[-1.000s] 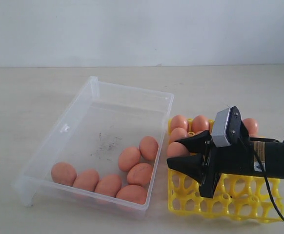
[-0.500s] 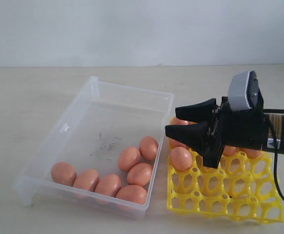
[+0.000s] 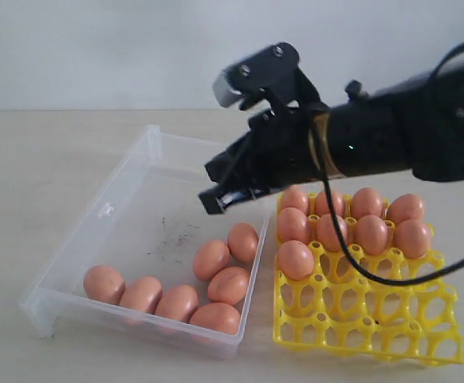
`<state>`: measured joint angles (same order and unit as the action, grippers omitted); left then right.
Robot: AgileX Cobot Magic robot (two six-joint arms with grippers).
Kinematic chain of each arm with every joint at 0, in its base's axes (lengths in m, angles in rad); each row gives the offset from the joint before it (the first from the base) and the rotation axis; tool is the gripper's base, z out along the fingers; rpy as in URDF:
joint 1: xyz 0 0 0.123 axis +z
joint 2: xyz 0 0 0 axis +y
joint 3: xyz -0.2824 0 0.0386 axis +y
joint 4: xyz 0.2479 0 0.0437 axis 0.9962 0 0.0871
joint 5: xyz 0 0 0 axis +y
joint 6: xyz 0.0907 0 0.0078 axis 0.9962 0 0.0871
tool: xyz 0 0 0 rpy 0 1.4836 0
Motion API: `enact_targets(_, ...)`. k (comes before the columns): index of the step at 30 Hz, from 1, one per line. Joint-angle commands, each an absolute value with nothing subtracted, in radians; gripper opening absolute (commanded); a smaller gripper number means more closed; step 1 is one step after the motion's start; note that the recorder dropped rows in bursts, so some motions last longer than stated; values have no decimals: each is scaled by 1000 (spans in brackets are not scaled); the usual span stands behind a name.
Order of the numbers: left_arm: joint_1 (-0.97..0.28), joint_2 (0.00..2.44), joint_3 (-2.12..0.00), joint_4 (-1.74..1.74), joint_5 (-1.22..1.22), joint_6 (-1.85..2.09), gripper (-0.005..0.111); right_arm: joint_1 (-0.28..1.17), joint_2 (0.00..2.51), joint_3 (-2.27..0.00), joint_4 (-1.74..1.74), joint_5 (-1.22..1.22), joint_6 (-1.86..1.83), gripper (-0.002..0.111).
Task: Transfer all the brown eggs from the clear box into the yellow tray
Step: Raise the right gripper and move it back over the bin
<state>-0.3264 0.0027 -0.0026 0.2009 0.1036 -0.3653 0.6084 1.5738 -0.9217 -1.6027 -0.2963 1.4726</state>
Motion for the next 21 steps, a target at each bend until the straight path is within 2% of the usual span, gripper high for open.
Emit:
enact_targets(1, -334, 0, 0, 199, 98, -373, 4, 650, 1601, -1070, -1744, -349, 1778, 0)
enact_targets(8, -334, 0, 0, 199, 98, -373, 4, 650, 1663, -1168, -1744, -360, 1920, 9)
enact_targets(19, -334, 0, 0, 199, 102, -373, 4, 650, 1633, -1168, -1737, 243, 1565, 9)
enact_targets(21, -334, 0, 0, 199, 102, -373, 4, 650, 1626, -1168, -1619, 356, 1404, 9)
